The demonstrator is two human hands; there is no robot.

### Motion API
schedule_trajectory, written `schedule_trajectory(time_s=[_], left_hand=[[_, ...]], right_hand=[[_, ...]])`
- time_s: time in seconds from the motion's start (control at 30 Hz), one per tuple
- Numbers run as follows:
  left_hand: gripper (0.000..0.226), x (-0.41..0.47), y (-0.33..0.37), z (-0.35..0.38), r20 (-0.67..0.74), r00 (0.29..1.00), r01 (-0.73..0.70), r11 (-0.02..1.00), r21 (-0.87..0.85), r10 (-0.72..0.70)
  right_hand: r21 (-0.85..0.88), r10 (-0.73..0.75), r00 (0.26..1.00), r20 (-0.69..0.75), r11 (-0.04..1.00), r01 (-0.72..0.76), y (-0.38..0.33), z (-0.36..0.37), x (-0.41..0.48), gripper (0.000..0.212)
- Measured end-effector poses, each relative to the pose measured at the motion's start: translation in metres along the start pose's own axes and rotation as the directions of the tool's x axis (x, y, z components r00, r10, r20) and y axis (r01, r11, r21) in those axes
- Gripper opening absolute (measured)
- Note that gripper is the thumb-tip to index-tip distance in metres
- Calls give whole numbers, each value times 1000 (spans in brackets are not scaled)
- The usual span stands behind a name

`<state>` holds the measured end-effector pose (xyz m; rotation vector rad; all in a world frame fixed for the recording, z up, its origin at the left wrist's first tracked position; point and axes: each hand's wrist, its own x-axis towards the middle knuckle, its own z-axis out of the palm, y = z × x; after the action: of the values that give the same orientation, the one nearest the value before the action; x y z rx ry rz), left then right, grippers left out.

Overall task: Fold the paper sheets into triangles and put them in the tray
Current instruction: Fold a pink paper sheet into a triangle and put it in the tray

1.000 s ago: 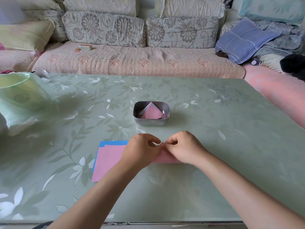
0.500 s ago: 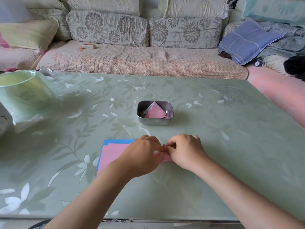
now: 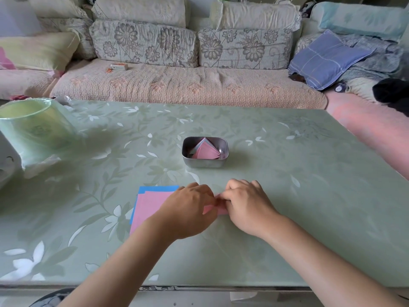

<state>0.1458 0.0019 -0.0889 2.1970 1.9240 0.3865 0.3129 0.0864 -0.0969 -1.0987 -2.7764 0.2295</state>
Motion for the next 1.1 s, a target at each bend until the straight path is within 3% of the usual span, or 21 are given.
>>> schedule_trajectory(time_s=[0.27, 0.57, 0.7, 0.83, 1.1], left_hand=[[37, -14, 5, 8, -41, 996, -70, 986, 154, 77], [48, -33, 22, 14, -93, 987, -103, 966, 237, 128], [48, -37, 24, 20, -76, 990, -97, 972, 212, 115], [44, -38, 23, 22, -49, 998, -47, 996, 82, 51], [45, -45, 23, 28, -113, 992, -58, 998, 21, 60]], right_hand=[[2, 14, 999, 48, 1000, -15, -10, -1, -8, 42], [14, 58, 998, 20, 998, -58, -12, 2, -10, 35], [-24, 38, 999, 1, 999, -38, -12, 5, -13, 33], [-41, 35, 999, -33, 998, -37, -9, 8, -18, 32], [-64, 62, 992, -114, 996, -69, -10, 12, -30, 35]])
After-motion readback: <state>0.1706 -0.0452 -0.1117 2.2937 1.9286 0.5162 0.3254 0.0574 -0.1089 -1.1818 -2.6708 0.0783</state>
